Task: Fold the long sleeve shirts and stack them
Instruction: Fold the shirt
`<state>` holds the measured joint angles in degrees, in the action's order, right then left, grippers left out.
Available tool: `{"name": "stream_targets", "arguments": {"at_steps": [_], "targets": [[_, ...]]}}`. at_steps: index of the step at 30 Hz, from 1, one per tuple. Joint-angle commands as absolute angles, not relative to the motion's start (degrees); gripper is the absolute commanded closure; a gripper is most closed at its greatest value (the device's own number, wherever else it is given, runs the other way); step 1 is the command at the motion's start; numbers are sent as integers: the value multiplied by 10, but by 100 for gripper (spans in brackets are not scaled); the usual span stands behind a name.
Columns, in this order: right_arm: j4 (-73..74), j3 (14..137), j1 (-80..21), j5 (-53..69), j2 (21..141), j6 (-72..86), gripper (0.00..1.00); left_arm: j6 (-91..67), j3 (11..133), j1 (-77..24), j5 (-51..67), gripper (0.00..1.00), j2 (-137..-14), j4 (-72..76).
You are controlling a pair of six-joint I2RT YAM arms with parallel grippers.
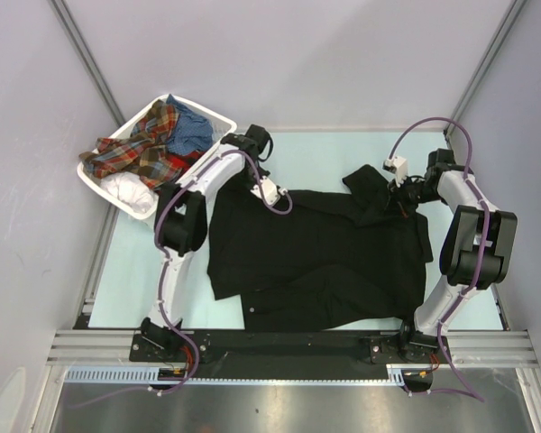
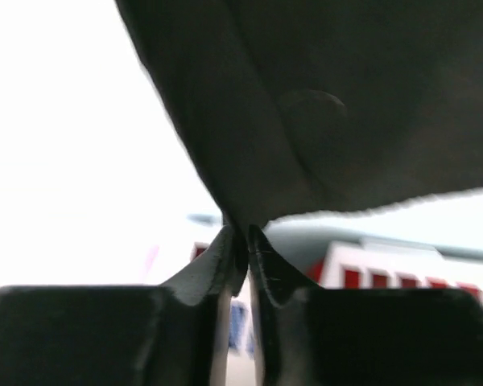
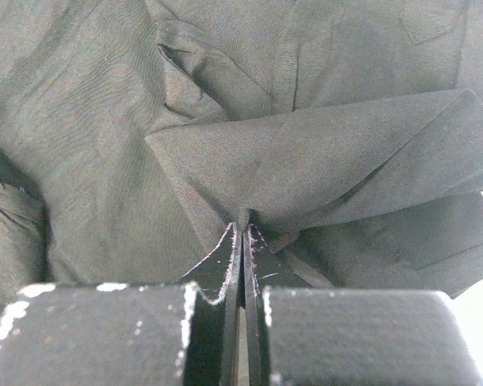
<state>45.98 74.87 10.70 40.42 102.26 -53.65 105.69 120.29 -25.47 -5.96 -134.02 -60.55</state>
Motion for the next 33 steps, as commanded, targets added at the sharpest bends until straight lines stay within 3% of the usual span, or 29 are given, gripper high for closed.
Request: {"name": "stream_targets", "arguments": {"at_steps": [1, 9, 11, 13, 15, 16, 17, 19, 20, 23, 27, 30, 33], "targets": [[462, 773, 114, 419, 1010, -534, 100, 1033, 1125, -260, -90, 87, -1243, -619], [476, 773, 120, 418, 1000, -543, 100, 927, 965, -280, -83, 86, -1163, -642], [482, 769, 121, 414, 1003, -553, 100, 891, 944, -283, -76, 76, -1152, -641], [490, 768, 120, 404, 1006, -564, 100, 866, 937, -282, -71, 54, -1151, -642], [516, 773, 118, 390, 1014, -581, 89, 834, 957, -271, -67, 47, -1151, -643], [527, 780, 117, 387, 1017, -587, 82, 820, 971, -265, -59, 40, -1150, -645], [545, 783, 118, 384, 1018, -591, 69, 795, 989, -249, -28, 39, -1150, -651], [559, 802, 125, 381, 1017, -589, 56, 760, 1048, -233, 12, 33, -1150, -659], [575, 813, 134, 382, 1016, -585, 44, 730, 1066, -217, 51, 33, -1146, -664], [617, 878, 155, 400, 1027, -566, 29, 676, 1085, -194, 124, 23, -1109, -640], [621, 966, 182, 443, 1063, -471, 21, 595, 1023, -175, 211, 15, -1031, -535], [536, 998, 177, 440, 1093, -367, 20, 505, 951, -165, 262, 0, -965, -411], [459, 1028, 149, 410, 1128, -257, 20, 414, 887, -163, 276, 1, -910, -296]]}}
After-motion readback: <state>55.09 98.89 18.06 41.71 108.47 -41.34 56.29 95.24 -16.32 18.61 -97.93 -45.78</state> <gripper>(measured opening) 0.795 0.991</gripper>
